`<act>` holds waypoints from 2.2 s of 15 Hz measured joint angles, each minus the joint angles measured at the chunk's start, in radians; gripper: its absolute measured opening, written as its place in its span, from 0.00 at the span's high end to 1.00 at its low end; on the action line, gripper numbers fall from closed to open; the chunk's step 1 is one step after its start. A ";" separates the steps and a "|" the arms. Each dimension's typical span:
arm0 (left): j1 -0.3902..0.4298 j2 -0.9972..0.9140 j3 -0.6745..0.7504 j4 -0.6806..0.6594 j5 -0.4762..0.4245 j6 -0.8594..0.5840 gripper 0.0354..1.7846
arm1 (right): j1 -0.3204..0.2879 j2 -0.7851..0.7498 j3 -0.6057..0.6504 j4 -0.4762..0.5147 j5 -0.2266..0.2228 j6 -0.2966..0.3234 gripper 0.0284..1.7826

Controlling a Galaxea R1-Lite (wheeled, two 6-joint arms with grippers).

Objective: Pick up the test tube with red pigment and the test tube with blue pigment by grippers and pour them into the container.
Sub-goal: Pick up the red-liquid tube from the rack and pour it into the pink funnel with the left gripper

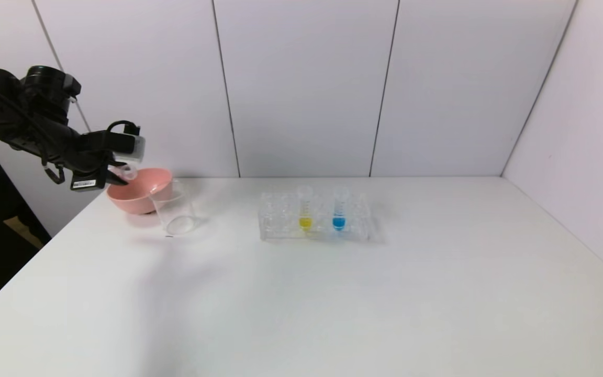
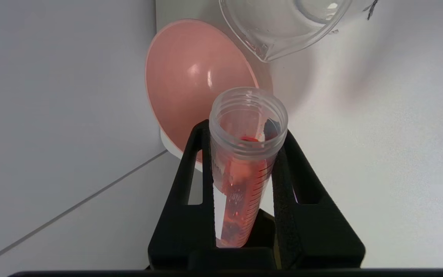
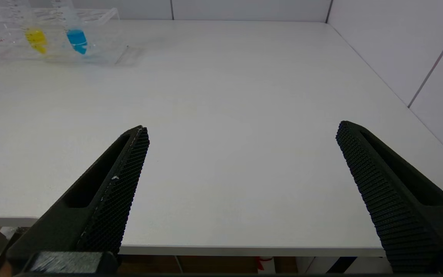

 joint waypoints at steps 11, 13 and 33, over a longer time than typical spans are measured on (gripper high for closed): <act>-0.014 -0.010 0.000 0.047 0.061 -0.015 0.77 | 0.000 0.000 0.000 0.000 0.000 0.000 0.00; -0.015 -0.011 0.000 0.047 0.064 -0.015 0.77 | 0.001 0.000 0.000 0.000 0.000 0.000 0.00; -0.042 -0.035 -0.008 0.187 0.084 -0.079 0.77 | 0.000 0.000 0.000 0.000 0.000 0.000 0.00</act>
